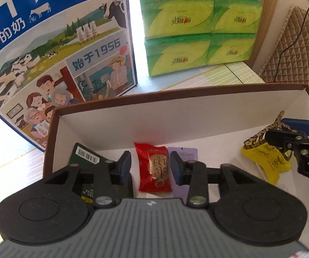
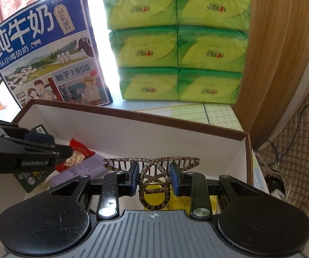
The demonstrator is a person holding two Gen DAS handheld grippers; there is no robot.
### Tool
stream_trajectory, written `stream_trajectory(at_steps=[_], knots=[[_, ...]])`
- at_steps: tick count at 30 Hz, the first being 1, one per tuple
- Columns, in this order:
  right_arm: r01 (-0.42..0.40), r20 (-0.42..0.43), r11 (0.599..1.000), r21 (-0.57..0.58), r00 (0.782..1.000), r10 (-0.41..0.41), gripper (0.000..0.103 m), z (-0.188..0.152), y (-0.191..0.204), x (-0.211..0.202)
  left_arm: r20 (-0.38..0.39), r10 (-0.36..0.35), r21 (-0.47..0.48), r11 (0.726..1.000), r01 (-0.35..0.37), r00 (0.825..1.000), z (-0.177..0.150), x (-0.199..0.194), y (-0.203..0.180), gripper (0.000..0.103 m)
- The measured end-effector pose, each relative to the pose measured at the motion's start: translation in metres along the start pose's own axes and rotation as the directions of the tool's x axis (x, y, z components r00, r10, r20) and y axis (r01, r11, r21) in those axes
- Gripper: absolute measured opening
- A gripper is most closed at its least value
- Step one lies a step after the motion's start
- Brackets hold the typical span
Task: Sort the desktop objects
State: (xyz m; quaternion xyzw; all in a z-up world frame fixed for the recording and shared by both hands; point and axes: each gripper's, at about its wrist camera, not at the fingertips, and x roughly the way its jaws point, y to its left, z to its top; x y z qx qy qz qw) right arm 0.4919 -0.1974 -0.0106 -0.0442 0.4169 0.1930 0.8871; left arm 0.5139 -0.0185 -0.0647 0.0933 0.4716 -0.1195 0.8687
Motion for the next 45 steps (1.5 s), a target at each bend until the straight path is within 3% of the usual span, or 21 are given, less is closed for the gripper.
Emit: stream_trajectory(at_steps=[12, 15, 17, 18, 19, 23, 30, 36, 45], knots=[[0.028, -0.04, 0.999, 0.024, 0.999, -0.027, 0.028, 0.004, 0.002, 0.021, 0.014, 0.001, 0.005, 1.0, -0.001, 1.0, 0.001, -0.003, 0.001, 0.038], [0.04, -0.007, 0.998, 0.055, 0.999, -0.04, 0.029, 0.005, -0.002, 0.025, 0.015, 0.004, 0.007, 1.0, -0.004, 1.0, -0.001, -0.006, 0.001, 0.043], [0.034, 0.002, 0.997, 0.065, 0.999, -0.035, 0.043, 0.007, -0.004, 0.026, 0.02, 0.005, 0.008, 1.0, -0.005, 1.0, -0.003, -0.009, 0.002, 0.047], [0.035, 0.008, 0.997, 0.075, 0.999, -0.036, 0.06, 0.007, -0.005, 0.024, 0.022, 0.005, 0.011, 1.0, -0.006, 1.0, -0.004, -0.011, 0.002, 0.048], [0.03, 0.022, 0.996, 0.082, 0.999, -0.032, 0.069, 0.006, -0.006, 0.02, 0.025, 0.008, 0.013, 1.0, -0.008, 1.0, -0.005, -0.013, 0.003, 0.051], [-0.005, 0.045, 0.998, 0.063, 0.999, 0.002, 0.075, 0.005, -0.004, 0.001, 0.05, 0.002, -0.005, 1.0, -0.002, 0.999, -0.009, -0.028, 0.007, 0.058], [-0.036, 0.076, 0.999, -0.007, 0.996, 0.037, 0.101, -0.012, 0.004, -0.041, 0.112, 0.005, -0.036, 0.999, -0.001, 0.994, -0.021, -0.065, 0.01, 0.076], [-0.047, 0.077, 0.998, -0.033, 0.996, 0.049, 0.101, -0.032, 0.009, -0.073, 0.155, 0.002, -0.055, 0.998, 0.006, 0.988, -0.04, -0.099, 0.007, 0.087], [-0.052, 0.085, 0.998, -0.047, 0.995, 0.056, 0.101, -0.07, 0.019, -0.123, 0.187, 0.008, -0.053, 0.999, 0.002, 0.982, -0.087, -0.151, -0.01, 0.09]])
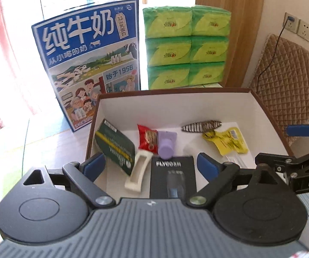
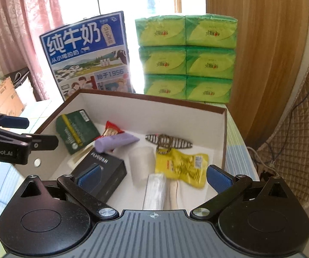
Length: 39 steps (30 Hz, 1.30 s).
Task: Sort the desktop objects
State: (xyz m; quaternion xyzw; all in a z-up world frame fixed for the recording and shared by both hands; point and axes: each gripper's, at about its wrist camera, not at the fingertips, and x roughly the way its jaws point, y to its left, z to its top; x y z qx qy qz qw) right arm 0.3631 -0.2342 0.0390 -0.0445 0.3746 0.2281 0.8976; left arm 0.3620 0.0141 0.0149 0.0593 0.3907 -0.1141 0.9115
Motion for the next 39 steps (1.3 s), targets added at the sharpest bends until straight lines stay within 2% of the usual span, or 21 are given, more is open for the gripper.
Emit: stream_trajectory(at_steps=[10, 19, 28, 39], knots=[[0.005, 0.017, 1.0, -0.007, 1.0, -0.005, 0.101, -0.024, 0.028, -0.059, 0.027, 0.027, -0.089, 0.996, -0.025, 0.999, -0.03, -0.066, -0.003, 0.093], [-0.002, 0.025, 1.0, -0.005, 1.0, 0.002, 0.101, -0.043, 0.047, -0.099, 0.038, 0.04, -0.107, 0.994, -0.035, 0.998, -0.055, -0.115, -0.013, 0.093], [-0.003, 0.016, 1.0, -0.013, 1.0, 0.003, 0.101, -0.065, 0.061, -0.126, 0.035, 0.063, -0.12, 0.991, -0.059, 0.997, -0.08, -0.149, -0.022, 0.093], [0.015, -0.029, 0.999, -0.04, 0.999, -0.016, 0.101, -0.09, 0.065, -0.144, -0.006, 0.074, -0.126, 0.989, -0.074, 0.997, -0.121, -0.174, -0.035, 0.093]])
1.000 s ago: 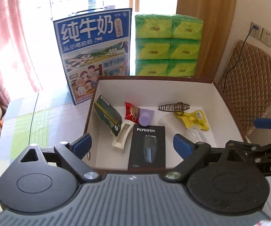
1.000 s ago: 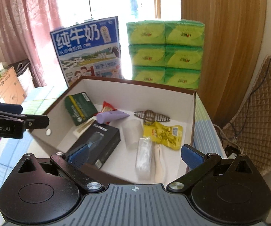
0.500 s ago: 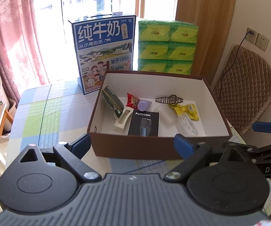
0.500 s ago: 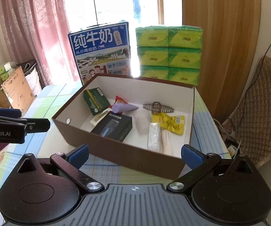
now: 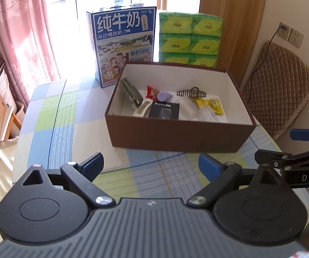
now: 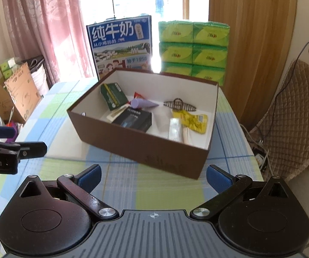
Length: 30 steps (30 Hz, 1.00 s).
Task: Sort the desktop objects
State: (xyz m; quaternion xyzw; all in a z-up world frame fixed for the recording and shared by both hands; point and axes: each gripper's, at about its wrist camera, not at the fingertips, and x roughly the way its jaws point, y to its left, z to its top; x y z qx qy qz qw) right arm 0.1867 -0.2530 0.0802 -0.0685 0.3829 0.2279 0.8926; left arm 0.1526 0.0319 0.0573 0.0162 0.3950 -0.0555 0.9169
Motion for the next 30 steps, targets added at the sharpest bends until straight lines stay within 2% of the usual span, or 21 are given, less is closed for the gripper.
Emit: stream_trajectory(at_steps=[8, 17, 30], knots=[[0.007, -0.018, 1.0, -0.013, 1.0, -0.007, 0.101, -0.018, 0.002, -0.01, -0.02, 0.011, -0.004, 1.0, -0.011, 1.0, -0.016, -0.011, -0.002, 0.093], [0.017, -0.026, 0.999, 0.042, 1.0, -0.016, 0.101, -0.031, 0.0, -0.017, -0.045, 0.022, -0.008, 1.0, -0.022, 0.999, -0.027, -0.016, -0.004, 0.093], [0.014, -0.067, 1.0, -0.013, 0.998, -0.015, 0.101, -0.051, 0.011, -0.013, -0.097, 0.033, -0.01, 0.999, -0.034, 0.995, -0.048, -0.016, -0.002, 0.093]])
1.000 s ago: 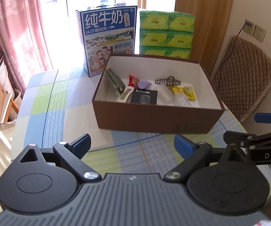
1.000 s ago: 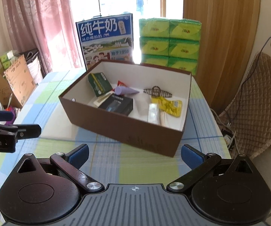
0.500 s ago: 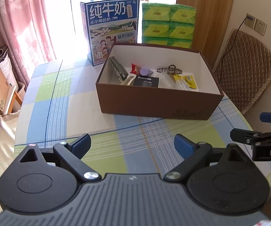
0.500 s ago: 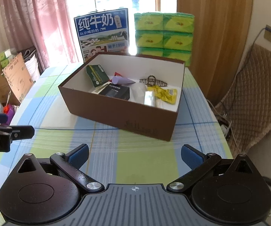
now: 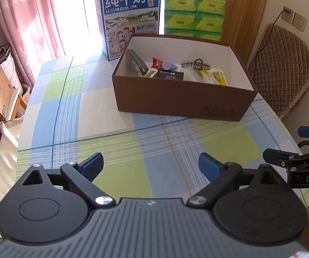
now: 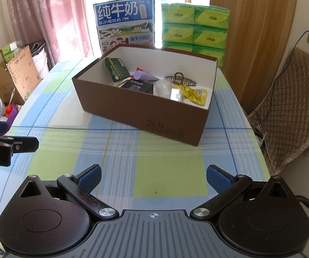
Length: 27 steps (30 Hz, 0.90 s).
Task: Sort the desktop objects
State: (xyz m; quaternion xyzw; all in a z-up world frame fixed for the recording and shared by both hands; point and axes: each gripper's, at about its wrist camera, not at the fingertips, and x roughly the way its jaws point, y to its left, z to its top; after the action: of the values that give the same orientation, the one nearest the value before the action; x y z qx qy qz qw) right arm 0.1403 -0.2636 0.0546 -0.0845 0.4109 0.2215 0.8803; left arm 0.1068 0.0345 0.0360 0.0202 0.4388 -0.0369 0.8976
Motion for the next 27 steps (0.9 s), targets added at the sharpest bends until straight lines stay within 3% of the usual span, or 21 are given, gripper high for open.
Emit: stream_trajectory(at_steps=[14, 27], knots=[[-0.001, -0.039, 1.0, -0.015, 0.999, 0.0, 0.101, -0.011, 0.003, 0.009, -0.057, 0.022, 0.01, 1.0, -0.021, 0.998, -0.016, 0.012, -0.002, 0.093], [-0.001, -0.055, 1.0, -0.021, 0.998, 0.0, 0.101, -0.012, -0.001, 0.016, -0.056, 0.023, 0.031, 0.999, -0.022, 0.998, -0.011, 0.02, -0.01, 0.093]])
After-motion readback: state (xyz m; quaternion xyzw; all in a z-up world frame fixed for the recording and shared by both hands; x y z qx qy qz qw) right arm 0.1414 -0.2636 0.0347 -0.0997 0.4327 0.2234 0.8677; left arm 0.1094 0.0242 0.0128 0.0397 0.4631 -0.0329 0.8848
